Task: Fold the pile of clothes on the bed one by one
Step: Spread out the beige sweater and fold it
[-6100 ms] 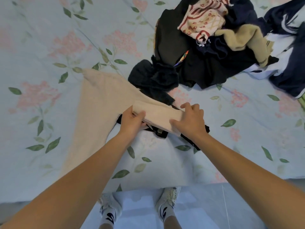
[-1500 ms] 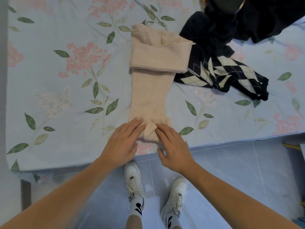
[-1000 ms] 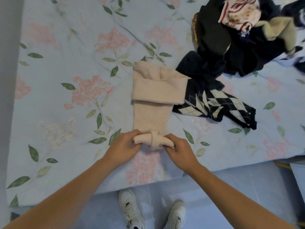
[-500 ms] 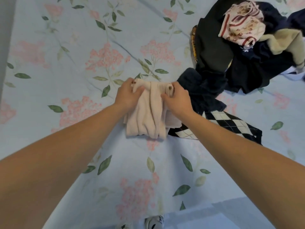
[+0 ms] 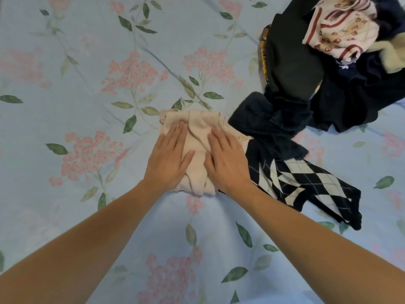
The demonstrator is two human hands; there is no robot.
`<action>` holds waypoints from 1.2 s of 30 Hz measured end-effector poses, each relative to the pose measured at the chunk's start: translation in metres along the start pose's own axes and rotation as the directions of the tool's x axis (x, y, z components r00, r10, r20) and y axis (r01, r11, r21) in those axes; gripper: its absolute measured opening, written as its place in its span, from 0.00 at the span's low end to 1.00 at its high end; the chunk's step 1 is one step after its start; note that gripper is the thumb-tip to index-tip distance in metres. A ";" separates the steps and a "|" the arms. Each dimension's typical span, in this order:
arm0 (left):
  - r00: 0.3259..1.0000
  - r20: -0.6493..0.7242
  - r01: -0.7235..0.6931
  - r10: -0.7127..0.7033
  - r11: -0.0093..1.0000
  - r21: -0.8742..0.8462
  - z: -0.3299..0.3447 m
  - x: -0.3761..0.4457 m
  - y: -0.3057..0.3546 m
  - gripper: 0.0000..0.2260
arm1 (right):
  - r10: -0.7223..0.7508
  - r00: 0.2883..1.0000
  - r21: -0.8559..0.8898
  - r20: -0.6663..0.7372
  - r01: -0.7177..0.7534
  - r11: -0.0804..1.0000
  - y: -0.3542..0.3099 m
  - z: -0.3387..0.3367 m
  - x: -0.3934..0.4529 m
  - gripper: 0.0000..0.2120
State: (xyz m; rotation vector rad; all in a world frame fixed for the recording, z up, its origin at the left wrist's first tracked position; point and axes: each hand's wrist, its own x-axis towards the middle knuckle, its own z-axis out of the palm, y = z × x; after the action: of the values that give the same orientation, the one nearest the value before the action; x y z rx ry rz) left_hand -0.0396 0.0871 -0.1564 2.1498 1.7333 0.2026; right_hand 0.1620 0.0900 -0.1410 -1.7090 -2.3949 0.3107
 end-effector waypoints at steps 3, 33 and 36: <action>1.000 -0.010 0.017 -0.018 0.998 -0.053 -0.003 0.001 -0.002 0.30 | 0.120 0.989 0.145 -0.082 -0.107 0.984 -0.005 -0.009 0.007 0.14; 0.985 -0.118 -0.132 0.122 0.988 -0.077 -0.049 0.048 -0.005 0.19 | 0.033 0.991 0.093 -0.129 -0.021 0.995 0.000 -0.044 0.068 0.17; 0.997 0.035 -0.062 0.063 0.997 -0.035 -0.017 0.015 -0.010 0.27 | -0.071 0.987 0.074 0.147 0.061 0.995 -0.014 -0.016 0.044 0.27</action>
State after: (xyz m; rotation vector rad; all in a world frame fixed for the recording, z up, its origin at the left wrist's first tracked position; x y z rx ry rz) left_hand -0.0514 0.1070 -0.1461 2.1716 1.6325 0.2068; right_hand 0.1397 0.1285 -0.1202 -1.6267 -2.5071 0.5232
